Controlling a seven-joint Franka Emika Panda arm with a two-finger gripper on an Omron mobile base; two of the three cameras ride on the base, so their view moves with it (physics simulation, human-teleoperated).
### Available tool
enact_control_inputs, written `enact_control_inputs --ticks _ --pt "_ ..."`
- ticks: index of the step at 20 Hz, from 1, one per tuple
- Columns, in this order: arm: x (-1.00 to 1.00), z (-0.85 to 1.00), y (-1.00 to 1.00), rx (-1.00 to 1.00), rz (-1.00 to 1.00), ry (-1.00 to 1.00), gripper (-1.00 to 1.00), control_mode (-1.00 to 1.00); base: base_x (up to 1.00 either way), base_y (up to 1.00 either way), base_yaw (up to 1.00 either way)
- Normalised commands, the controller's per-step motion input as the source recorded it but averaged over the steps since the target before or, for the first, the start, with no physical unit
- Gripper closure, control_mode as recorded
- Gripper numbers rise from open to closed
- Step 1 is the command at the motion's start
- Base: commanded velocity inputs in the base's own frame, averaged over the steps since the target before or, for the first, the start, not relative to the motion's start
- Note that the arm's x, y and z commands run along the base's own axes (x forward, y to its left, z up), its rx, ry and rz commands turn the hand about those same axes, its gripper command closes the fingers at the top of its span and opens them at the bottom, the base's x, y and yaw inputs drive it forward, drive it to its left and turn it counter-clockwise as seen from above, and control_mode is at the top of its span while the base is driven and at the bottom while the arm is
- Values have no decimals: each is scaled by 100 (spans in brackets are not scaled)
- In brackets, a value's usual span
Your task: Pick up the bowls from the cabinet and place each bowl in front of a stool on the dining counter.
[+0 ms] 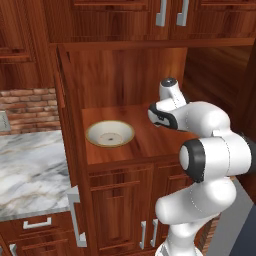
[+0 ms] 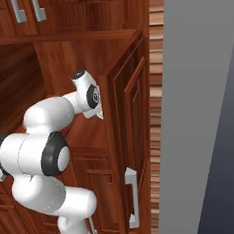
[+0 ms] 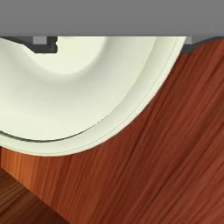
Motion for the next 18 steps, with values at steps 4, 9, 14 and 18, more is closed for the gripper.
enact_control_inputs --ticks 4,9,14,18 --pt "0 2 -5 0 -2 0 -100 -100 0 0 0" --pt "0 1 -7 0 -2 -3 100 -100 0 0 0" --pt "0 0 -4 0 -1 -1 100 -100 0 0 0" --pt "0 0 0 0 0 0 100 -100 0 0 0"
